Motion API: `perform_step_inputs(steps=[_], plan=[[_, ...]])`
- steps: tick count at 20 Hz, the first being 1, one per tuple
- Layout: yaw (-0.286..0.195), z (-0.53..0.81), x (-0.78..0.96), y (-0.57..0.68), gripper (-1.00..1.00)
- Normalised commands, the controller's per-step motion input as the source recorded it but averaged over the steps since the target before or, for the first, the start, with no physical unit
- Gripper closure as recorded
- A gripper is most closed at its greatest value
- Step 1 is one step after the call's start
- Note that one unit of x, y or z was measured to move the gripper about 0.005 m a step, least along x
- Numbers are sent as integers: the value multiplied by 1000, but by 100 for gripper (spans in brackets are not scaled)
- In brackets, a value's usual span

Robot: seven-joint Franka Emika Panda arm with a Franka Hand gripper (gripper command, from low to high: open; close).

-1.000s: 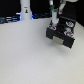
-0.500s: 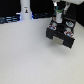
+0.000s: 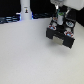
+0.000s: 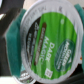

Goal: Open the kcup holder, insert the kcup into the holder, and close the kcup holder

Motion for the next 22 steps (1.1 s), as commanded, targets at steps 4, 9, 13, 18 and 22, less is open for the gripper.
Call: perform_step_inputs(steps=[4, 9, 13, 18, 22], plan=[[3, -180, 71, 56, 100], [-5, -107, 128, 49, 100], [1, -131, 79, 7, 100], [-3, -112, 112, 21, 100], [-2, -10, 64, 15, 100]])
